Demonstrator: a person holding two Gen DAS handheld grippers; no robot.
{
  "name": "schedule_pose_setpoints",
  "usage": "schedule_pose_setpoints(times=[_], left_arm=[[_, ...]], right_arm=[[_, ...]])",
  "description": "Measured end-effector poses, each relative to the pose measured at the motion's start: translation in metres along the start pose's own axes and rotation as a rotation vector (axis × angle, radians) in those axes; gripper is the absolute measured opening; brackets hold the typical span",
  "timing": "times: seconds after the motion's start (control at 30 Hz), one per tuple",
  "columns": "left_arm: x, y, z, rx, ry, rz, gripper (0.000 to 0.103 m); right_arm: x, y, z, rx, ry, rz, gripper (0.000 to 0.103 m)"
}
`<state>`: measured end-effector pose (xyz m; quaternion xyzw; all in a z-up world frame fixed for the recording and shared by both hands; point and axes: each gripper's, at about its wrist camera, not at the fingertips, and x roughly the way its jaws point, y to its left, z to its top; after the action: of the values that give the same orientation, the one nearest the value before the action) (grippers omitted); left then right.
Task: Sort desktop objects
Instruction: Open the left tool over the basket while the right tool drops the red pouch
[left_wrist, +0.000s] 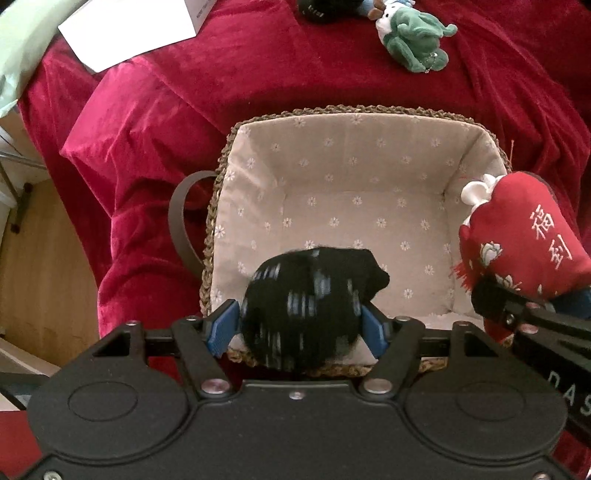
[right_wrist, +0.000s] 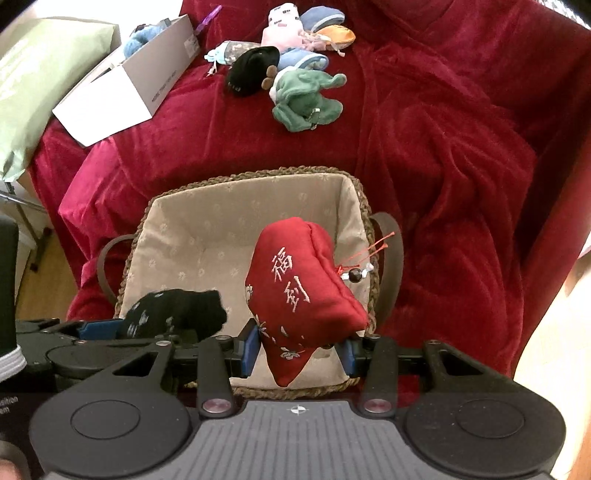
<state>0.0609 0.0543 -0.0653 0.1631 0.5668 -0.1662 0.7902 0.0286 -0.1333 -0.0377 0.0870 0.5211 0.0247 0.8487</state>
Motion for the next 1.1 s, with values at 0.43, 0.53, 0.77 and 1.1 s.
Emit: schedule_pose_setpoints(times=[0.43,0.53,0.77,1.1], left_arm=[[-0.006,0.002,-0.007,0.021,0.005,0.011,0.073],[-0.006,0.003,-0.006,0.023,0.009,0.011,0.073],[-0.007,0.003,-0.007,0.029,0.002,0.014,0.073],[-0.011,0.004,-0.007,0.036,-0.010,-0.005,0.073]], right_arm=[[0.004,0.000,-0.007,0.027,0.022,0.002,0.046],[0.002,0.001,-0.006,0.023,0.009,-0.001,0.046],[0.000,0.002,-0.005,0.006,-0.006,-0.012,0.046],[-0.006,0.006,-0.002,-0.001,-0.023,-0.040,0.046]])
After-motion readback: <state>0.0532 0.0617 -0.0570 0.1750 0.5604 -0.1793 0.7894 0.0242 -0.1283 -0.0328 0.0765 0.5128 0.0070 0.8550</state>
